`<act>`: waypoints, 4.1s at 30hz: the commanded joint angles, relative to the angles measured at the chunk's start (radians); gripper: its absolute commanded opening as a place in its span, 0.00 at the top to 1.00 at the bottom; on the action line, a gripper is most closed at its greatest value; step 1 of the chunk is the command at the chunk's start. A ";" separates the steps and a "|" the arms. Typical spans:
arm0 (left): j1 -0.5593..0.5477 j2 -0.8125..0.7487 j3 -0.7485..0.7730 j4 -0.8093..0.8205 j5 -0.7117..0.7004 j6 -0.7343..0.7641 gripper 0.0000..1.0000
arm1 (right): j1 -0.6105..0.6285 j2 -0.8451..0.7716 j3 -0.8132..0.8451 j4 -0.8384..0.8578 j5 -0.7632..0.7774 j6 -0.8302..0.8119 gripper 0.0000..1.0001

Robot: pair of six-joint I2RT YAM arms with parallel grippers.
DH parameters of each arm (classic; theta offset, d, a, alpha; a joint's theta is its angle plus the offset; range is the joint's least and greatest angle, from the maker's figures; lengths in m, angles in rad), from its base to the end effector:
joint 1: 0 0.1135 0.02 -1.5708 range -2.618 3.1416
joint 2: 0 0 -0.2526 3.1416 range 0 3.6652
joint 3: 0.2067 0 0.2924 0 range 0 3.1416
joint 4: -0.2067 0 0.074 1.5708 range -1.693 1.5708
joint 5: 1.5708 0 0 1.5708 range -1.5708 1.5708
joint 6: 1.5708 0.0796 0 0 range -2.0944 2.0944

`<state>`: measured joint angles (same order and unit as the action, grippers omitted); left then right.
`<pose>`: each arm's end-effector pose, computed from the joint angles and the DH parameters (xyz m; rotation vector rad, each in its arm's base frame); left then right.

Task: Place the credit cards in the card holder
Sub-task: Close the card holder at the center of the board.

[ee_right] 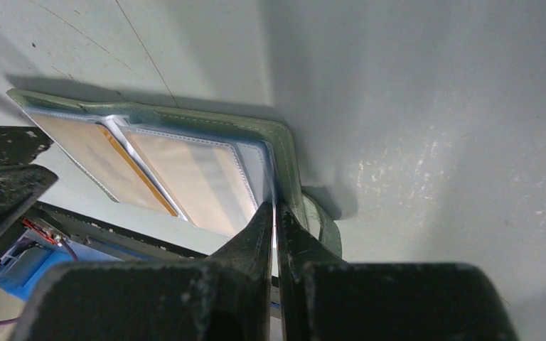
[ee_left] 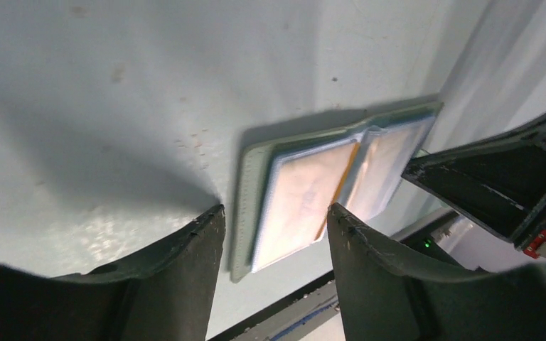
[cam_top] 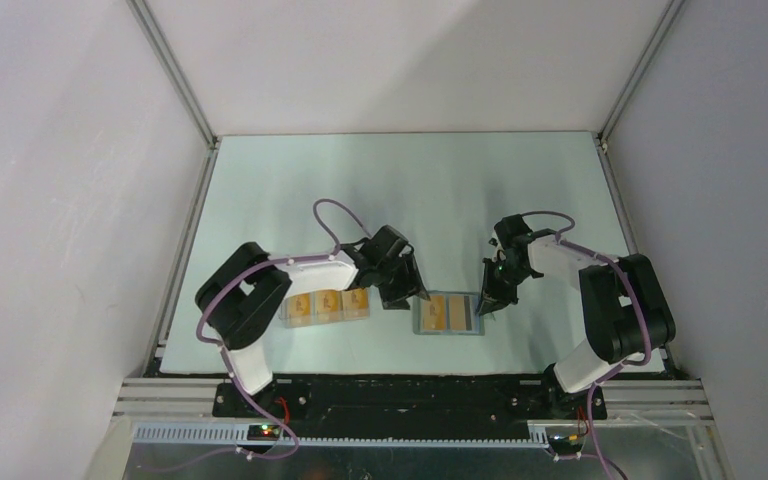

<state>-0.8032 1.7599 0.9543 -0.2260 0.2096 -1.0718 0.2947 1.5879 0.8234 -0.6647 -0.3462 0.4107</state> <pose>0.2568 -0.2900 0.0664 -0.3021 2.8602 -0.8193 0.2729 0.1111 0.0639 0.1402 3.0721 0.5799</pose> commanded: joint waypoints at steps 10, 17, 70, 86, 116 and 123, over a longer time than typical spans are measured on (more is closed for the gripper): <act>-0.019 -0.023 -0.164 0.320 0.103 -0.052 0.44 | 0.007 0.037 -0.020 0.017 -0.010 -0.007 0.94; -0.026 -0.112 -0.146 0.365 0.146 -0.033 0.46 | 0.006 0.038 -0.020 0.020 -0.022 -0.016 0.94; -0.136 0.242 0.006 0.642 0.173 -0.191 1.00 | -0.075 -0.179 0.010 -0.125 0.011 -0.028 0.67; -0.140 0.263 0.022 0.620 0.184 -0.179 1.00 | 0.072 -0.148 0.087 -0.172 0.201 -0.005 1.00; -0.118 0.090 0.129 0.166 0.134 0.043 0.86 | 0.123 0.002 0.114 -0.027 0.045 0.051 0.67; -0.109 0.090 0.114 0.330 0.207 0.004 0.84 | 0.104 -0.081 0.113 -0.031 -0.059 0.061 0.50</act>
<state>-0.9218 1.8793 1.0729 -0.0158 0.3706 -1.0641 0.4103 1.5768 0.9268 -0.7208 -0.3191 0.4572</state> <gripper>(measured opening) 0.154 0.459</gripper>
